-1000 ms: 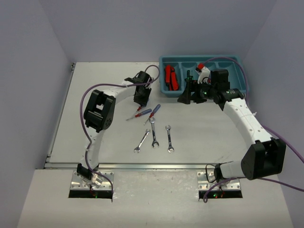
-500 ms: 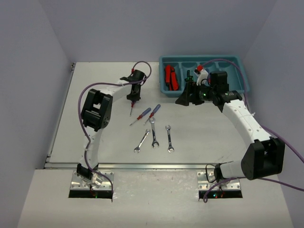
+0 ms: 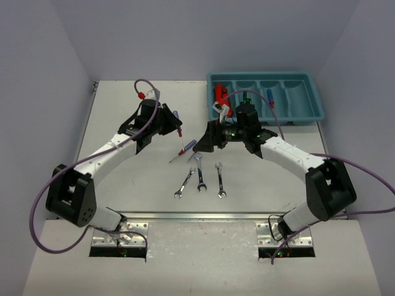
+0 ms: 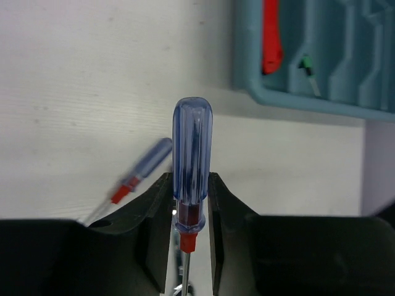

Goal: Sort the tools into containers

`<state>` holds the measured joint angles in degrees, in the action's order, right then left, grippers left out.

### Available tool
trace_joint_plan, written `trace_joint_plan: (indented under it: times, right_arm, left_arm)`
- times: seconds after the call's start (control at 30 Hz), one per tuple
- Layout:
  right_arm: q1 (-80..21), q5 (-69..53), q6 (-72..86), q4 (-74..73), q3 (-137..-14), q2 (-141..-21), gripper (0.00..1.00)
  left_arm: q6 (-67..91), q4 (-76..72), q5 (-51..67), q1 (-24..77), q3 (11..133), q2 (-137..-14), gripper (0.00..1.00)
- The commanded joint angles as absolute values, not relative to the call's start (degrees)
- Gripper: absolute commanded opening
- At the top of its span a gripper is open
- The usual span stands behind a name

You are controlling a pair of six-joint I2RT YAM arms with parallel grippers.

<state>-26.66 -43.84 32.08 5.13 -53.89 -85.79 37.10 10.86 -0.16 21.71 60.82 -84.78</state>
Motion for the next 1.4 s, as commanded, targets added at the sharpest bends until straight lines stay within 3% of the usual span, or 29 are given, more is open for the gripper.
trace_joint_plan:
  times: [0.0, 0.13, 0.23, 0.43, 0.47, 0.5, 0.53, 0.6, 0.63, 0.83, 1.03, 1.37]
  right_arm:
    - [-28.6, -39.2, 40.0, 20.0, -54.1, -89.6, 0.86]
    - [-30.5, -38.2, 40.9, 20.9, -58.5, -94.8, 0.63]
    - [-30.8, -36.2, 41.3, 20.5, -59.6, -96.1, 0.36]
    - [-30.8, -33.8, 40.6, 20.0, -59.2, -96.0, 0.01]
    - [-30.8, -33.9, 40.9, 19.8, -59.3, -96.0, 0.0]
    - [-30.8, -33.9, 40.7, 18.9, -59.5, -96.0, 0.0]
    - [-30.7, -33.4, 40.2, 17.6, -59.7, -95.7, 0.0]
    - [-30.1, -28.2, 37.3, 13.2, -60.3, -93.9, 0.0]
    - [-29.3, -25.3, 35.8, 10.5, -60.7, -93.2, 0.0]
    - [-17.5, -11.1, 27.8, -9.3, -65.6, -90.3, 0.0]
    - [-4.8, 0.3, 13.0, -22.8, -82.0, -102.8, 0.0]
    - [-1.0, 15.5, -4.0, -33.0, -120.9, -130.4, 0.0]
  left_arm:
    - [48.6, -4.1, 6.9, 24.4, 55.0, -79.0, 0.0]
    - [52.7, -7.7, 7.4, 27.8, 50.6, -75.6, 0.0]
    - [54.9, -10.2, 7.9, 29.0, 48.6, -74.1, 0.0]
    - [55.6, -10.9, 6.8, 30.1, 48.4, -73.4, 0.0]
    - [55.5, -11.3, 6.7, 30.1, 48.6, -73.5, 0.01]
    - [54.6, -11.3, 6.6, 30.1, 49.2, -73.6, 0.08]
    - [53.7, -10.0, 6.3, 30.1, 50.1, -73.7, 0.22]
    - [49.3, -3.8, 2.1, 30.1, 53.6, -74.0, 0.82]
    - [47.0, 0.5, -0.9, 30.1, 55.7, -74.1, 0.99]
    - [36.9, 22.2, -19.4, 29.7, 65.7, -72.3, 1.0]
    - [27.7, 26.7, -13.9, 29.5, 65.3, -72.3, 1.0]
    - [18.6, 34.3, -13.3, 29.6, 65.2, -75.6, 1.0]
